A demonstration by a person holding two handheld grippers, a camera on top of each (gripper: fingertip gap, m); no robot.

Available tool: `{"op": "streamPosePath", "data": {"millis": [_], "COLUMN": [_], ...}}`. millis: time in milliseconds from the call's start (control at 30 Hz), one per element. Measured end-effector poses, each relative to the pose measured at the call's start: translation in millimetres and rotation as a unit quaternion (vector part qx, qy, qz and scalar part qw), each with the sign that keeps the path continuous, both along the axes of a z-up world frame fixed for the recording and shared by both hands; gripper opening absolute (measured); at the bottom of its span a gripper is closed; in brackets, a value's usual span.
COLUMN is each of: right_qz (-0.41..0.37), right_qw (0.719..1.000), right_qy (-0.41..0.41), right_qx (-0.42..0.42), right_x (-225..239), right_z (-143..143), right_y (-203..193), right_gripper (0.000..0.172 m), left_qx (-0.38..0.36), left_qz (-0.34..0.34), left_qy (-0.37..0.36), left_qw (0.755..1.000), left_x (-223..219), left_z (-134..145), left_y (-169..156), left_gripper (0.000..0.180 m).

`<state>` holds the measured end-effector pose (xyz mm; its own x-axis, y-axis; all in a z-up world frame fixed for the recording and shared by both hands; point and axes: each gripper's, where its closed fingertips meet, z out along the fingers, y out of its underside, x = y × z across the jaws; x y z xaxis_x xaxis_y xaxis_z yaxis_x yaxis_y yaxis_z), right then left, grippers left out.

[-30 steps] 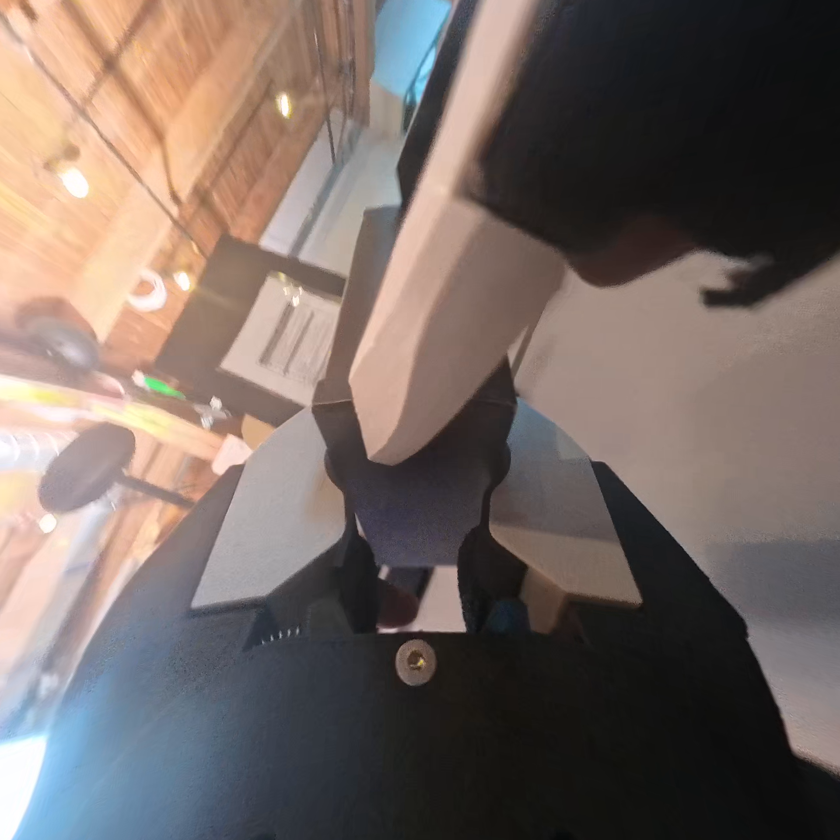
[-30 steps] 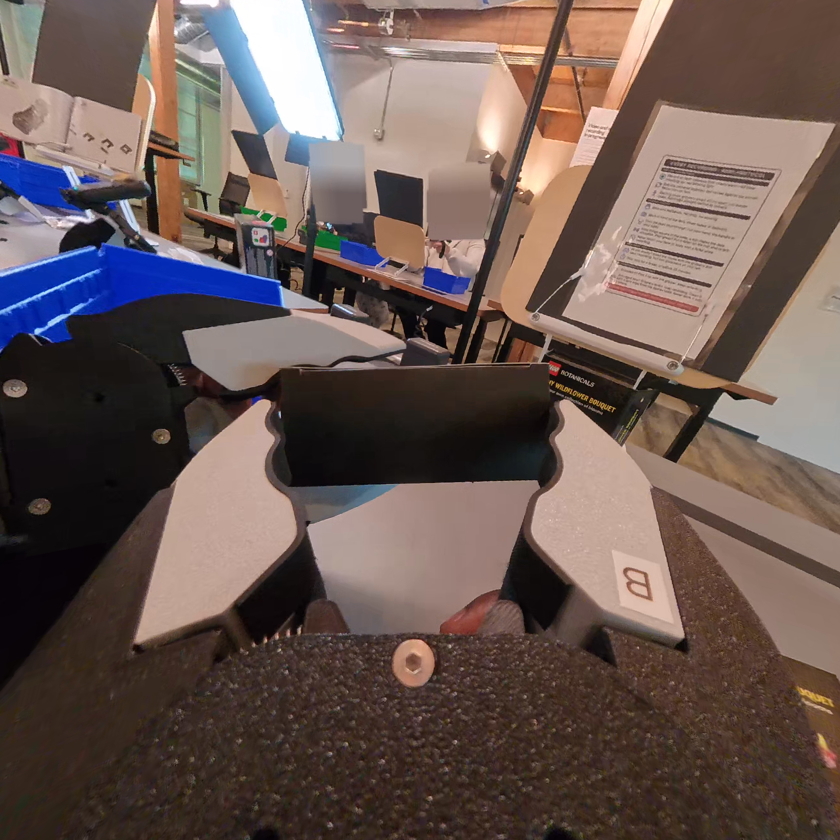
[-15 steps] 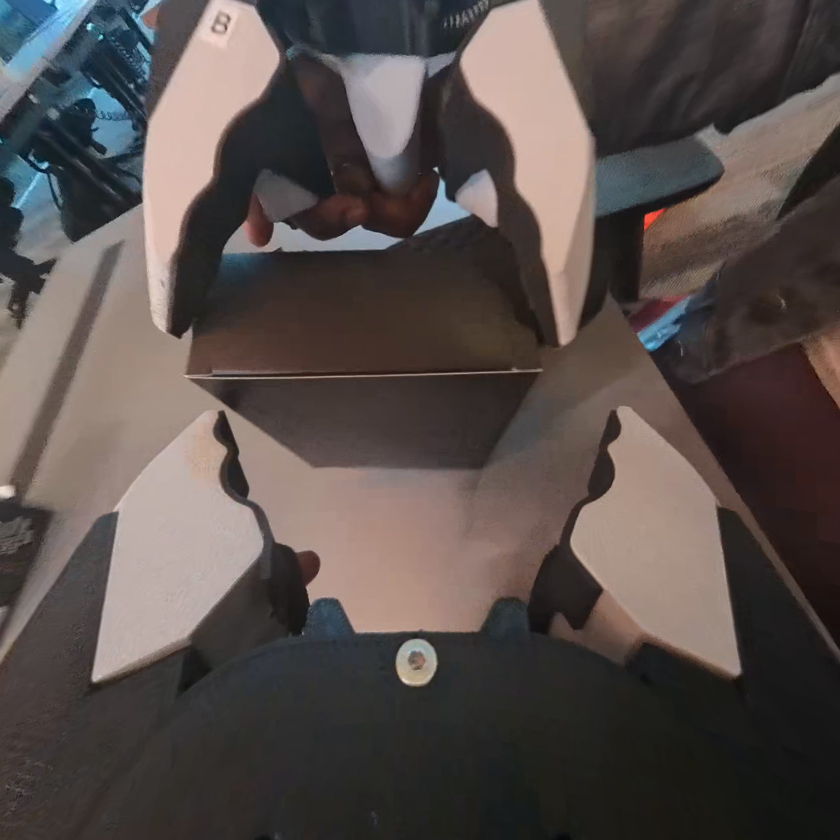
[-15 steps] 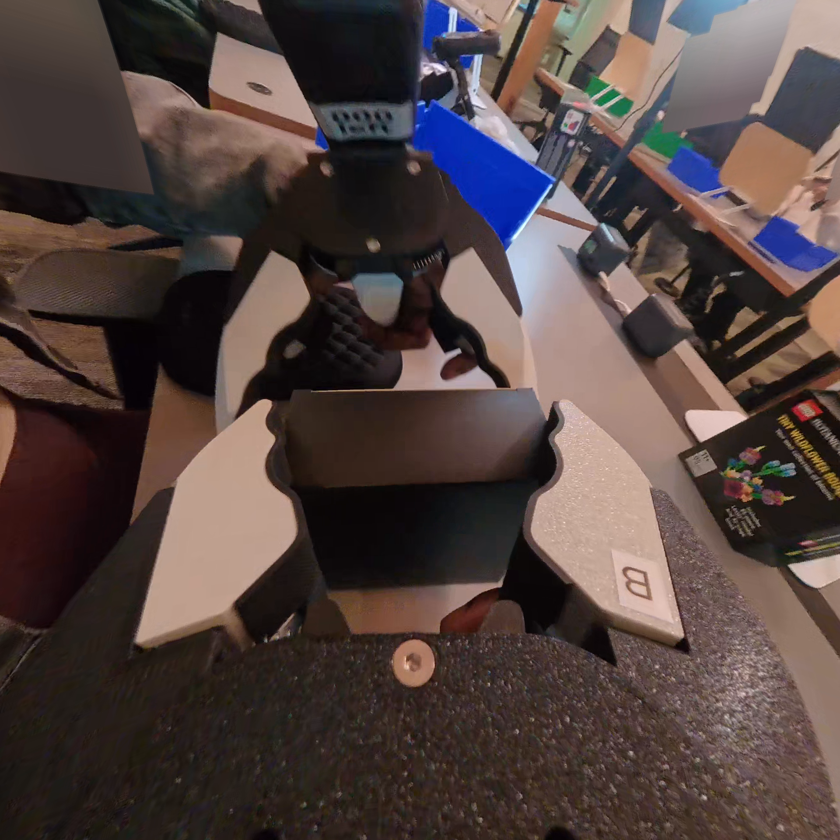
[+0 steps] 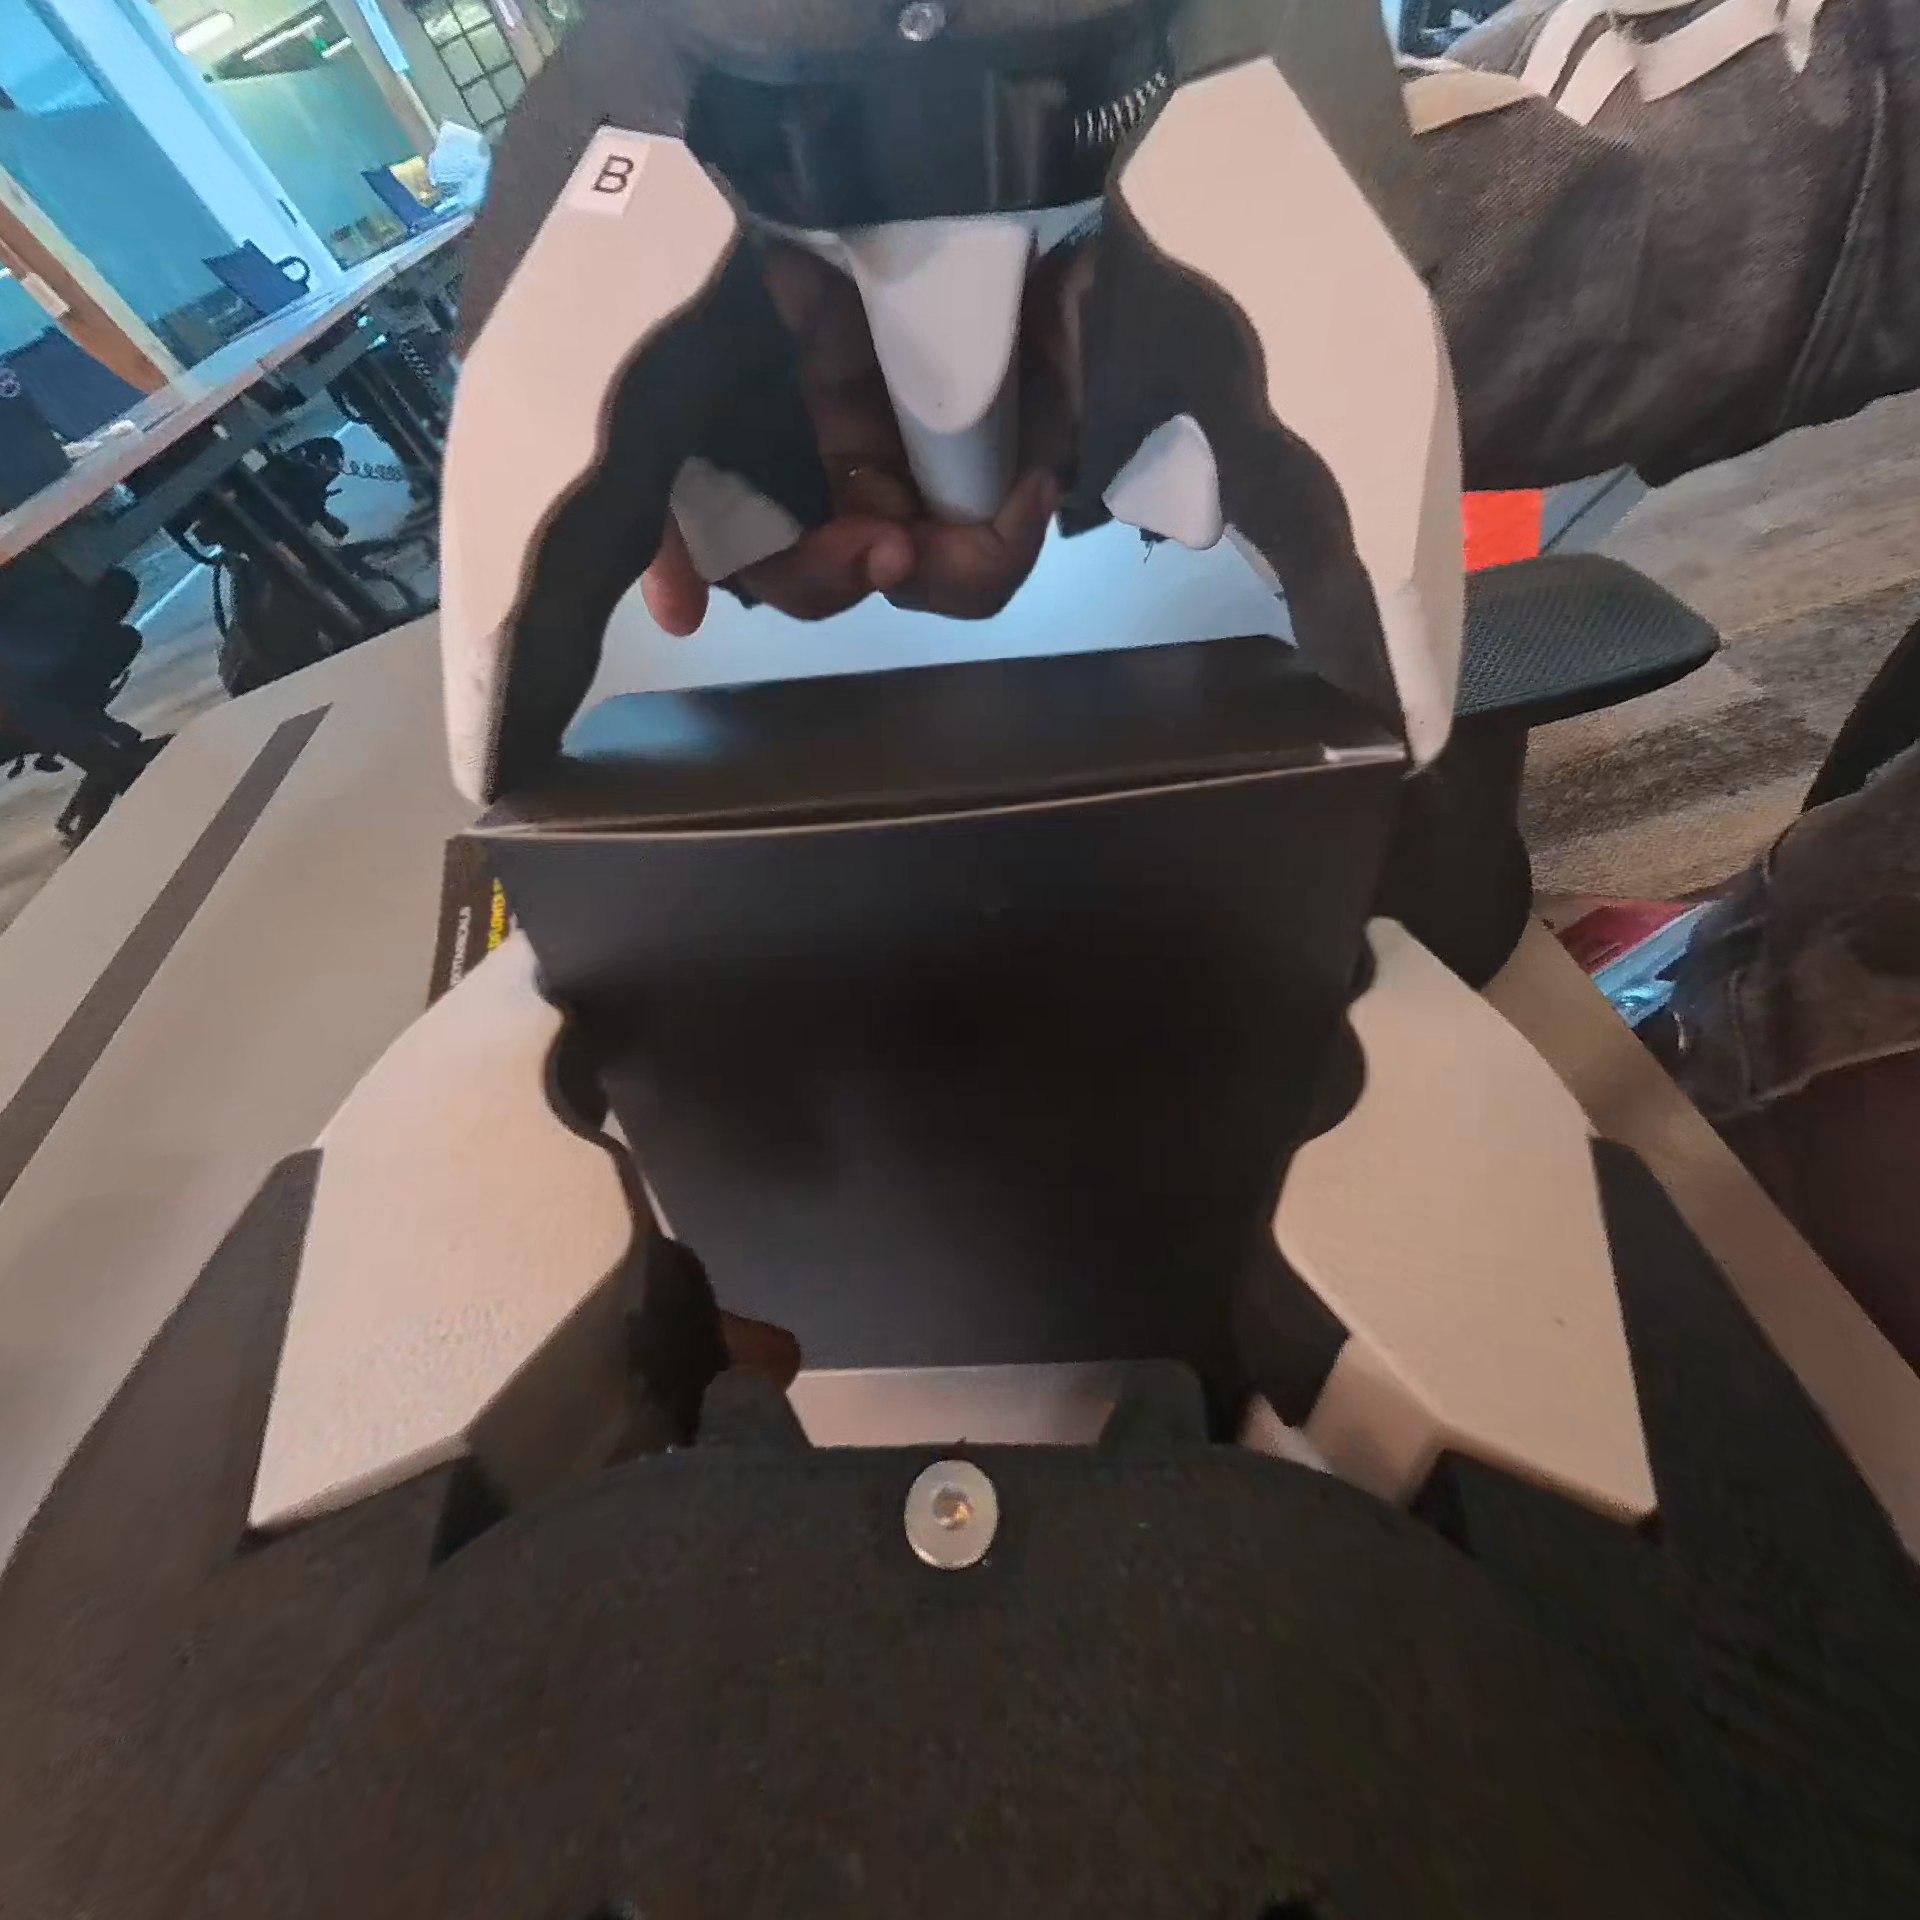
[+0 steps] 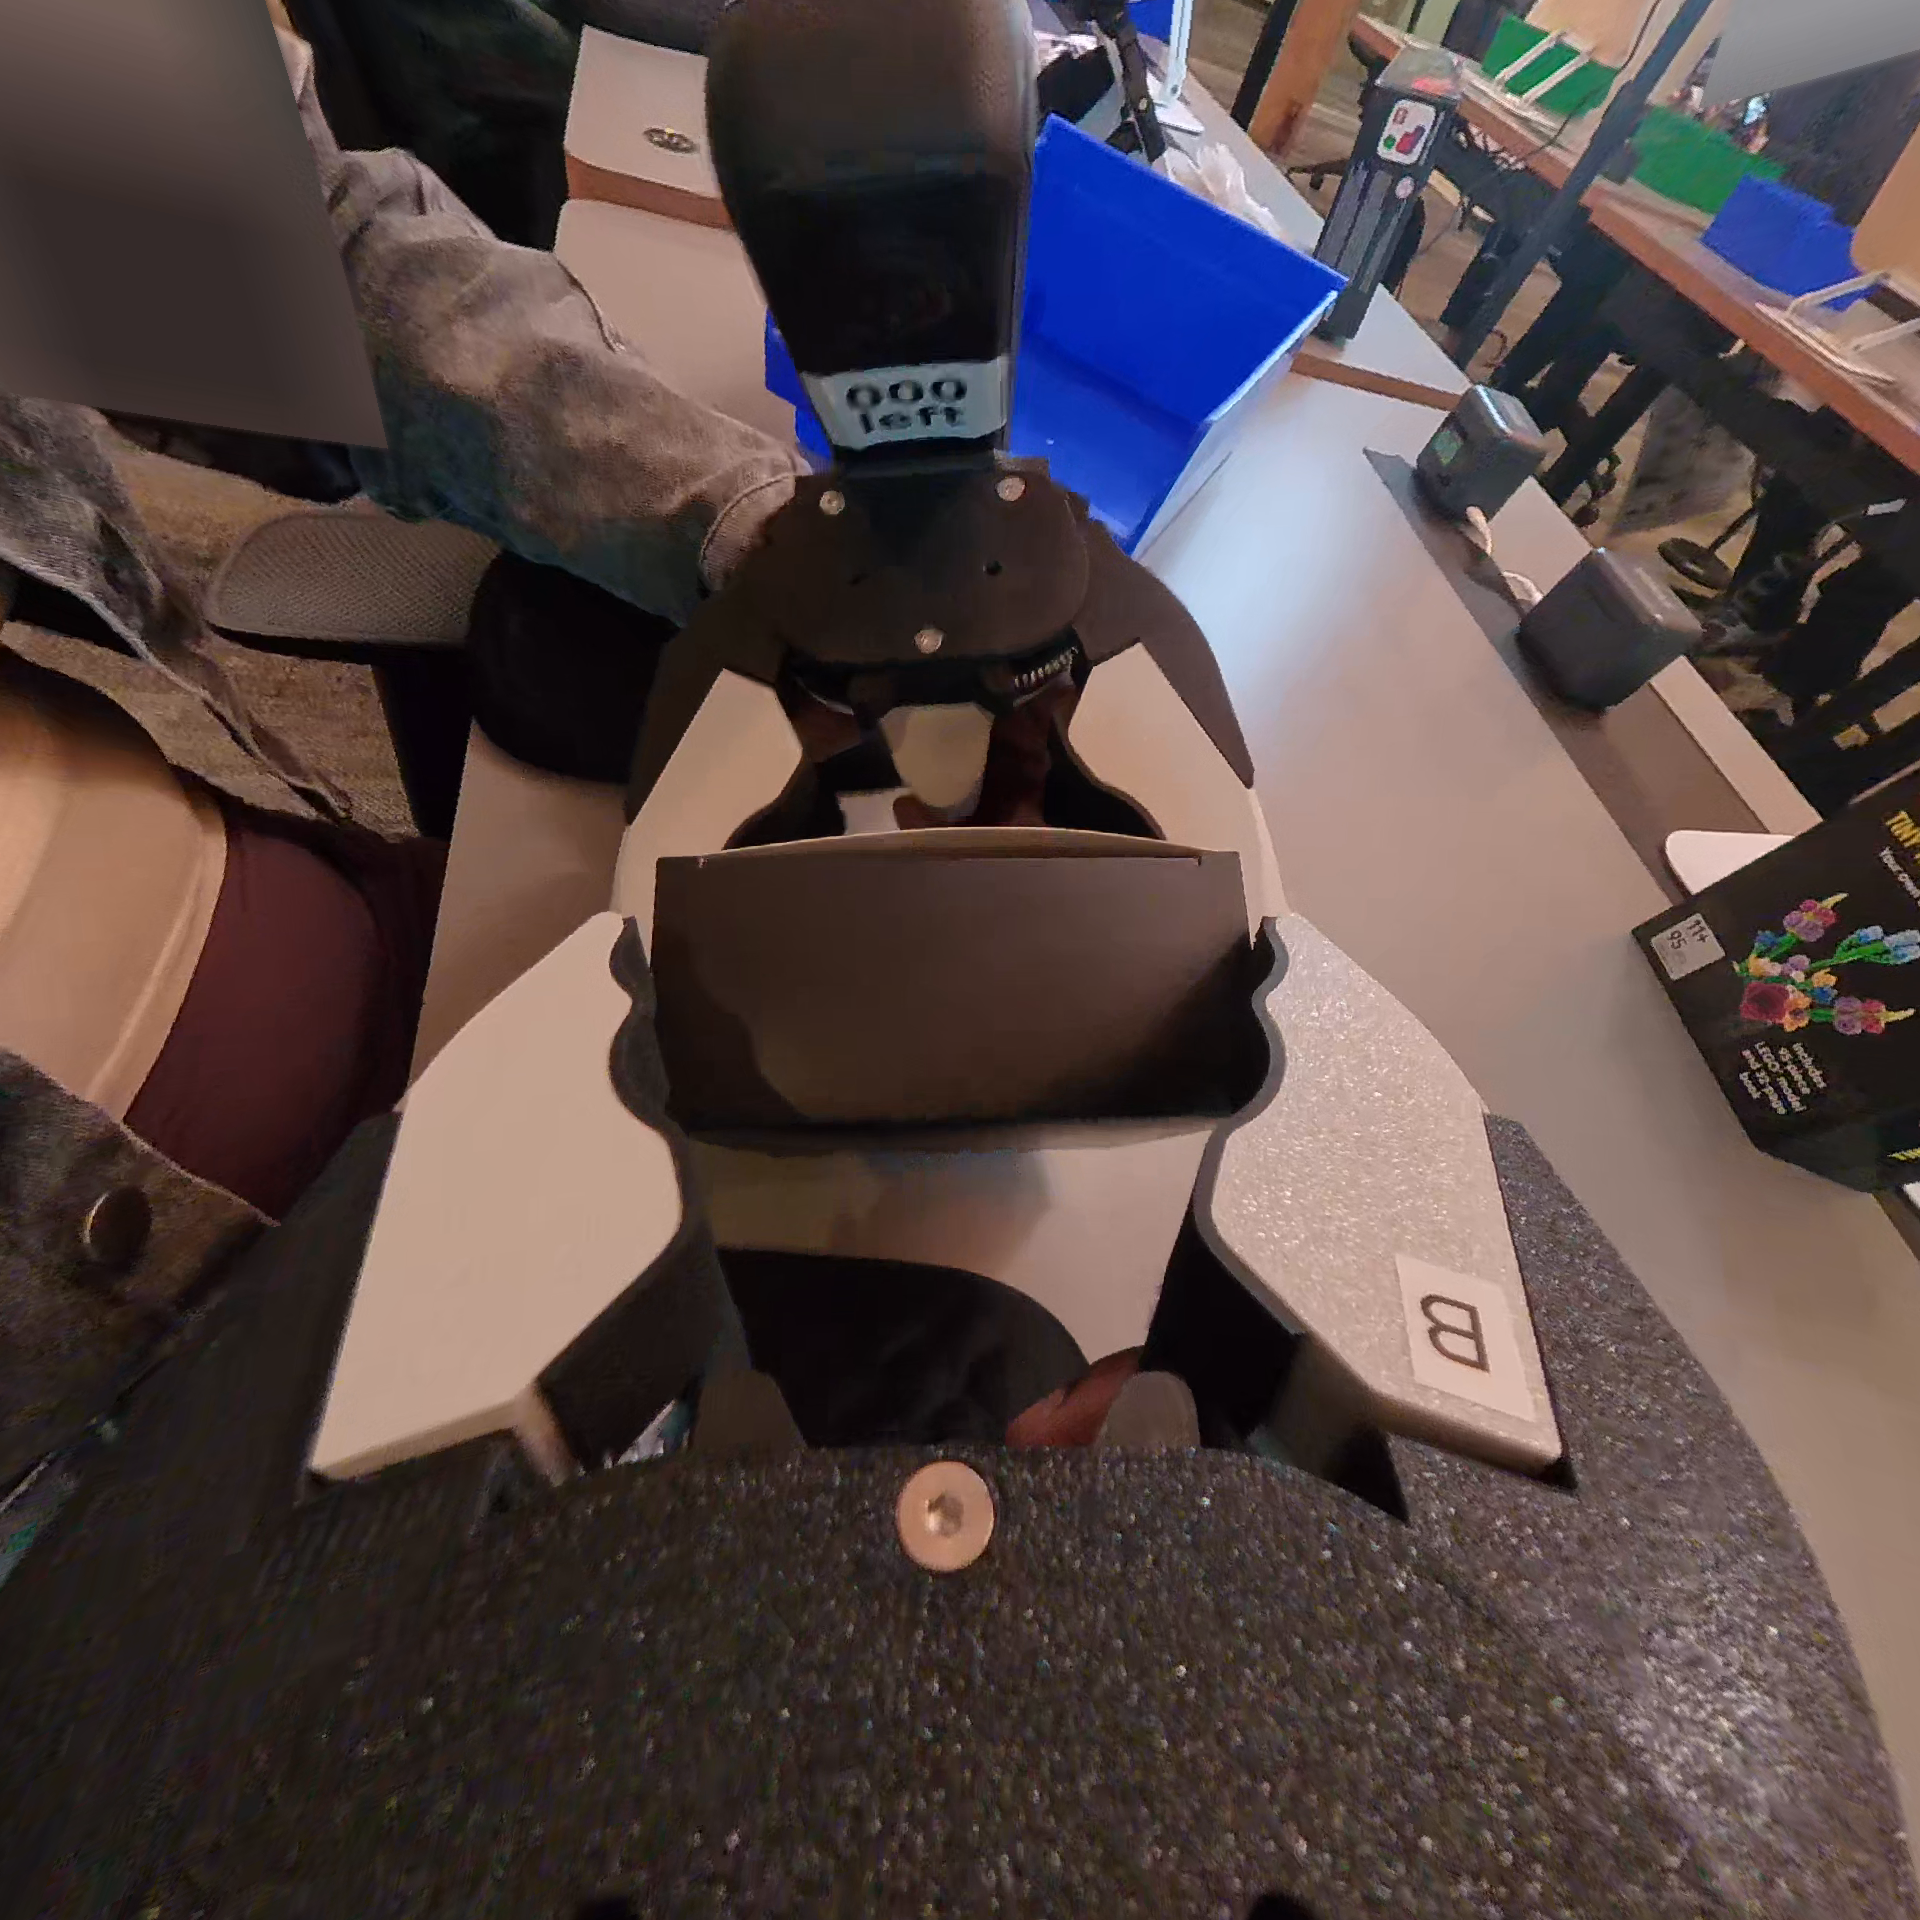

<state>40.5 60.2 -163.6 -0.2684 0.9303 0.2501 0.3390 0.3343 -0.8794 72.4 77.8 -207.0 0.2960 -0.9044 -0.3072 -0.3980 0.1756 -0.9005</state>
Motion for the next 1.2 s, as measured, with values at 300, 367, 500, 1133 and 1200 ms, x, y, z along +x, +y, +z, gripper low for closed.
{"op": "streamPosePath", "data": {"millis": [300,367,500,1133,1200], "right_qz": [-0.004,-0.022,-0.158,-0.310,-0.319], "right_qw": [0.996,0.994,0.981,0.944,0.942], "right_qy": [-0.079,-0.094,-0.110,-0.033,-0.044], "right_qx": [0.049,0.058,-0.027,-0.105,-0.093], "right_x": [3,3,5,-8,-8], "right_z": [-3,0,12,10,7], "right_y": [1,3,27,27,28], "right_gripper": [0.108,0.105,0.088,0.060,0.060], "left_qx": [-0.005,-0.004,0.037,0.218,0.227], "left_qz": [0.014,0.037,0.102,0.320,0.325], "left_qy": [0.002,0.005,0.019,0.149,0.167], "left_qw": [1.000,0.999,0.994,0.910,0.903], "left_x": [-3,-6,-15,-59,-60], "left_z": [1,-1,-2,22,19], "left_y": [0,5,14,34,35], "left_gripper": [0.129,0.129,0.128,0.126,0.126]}}
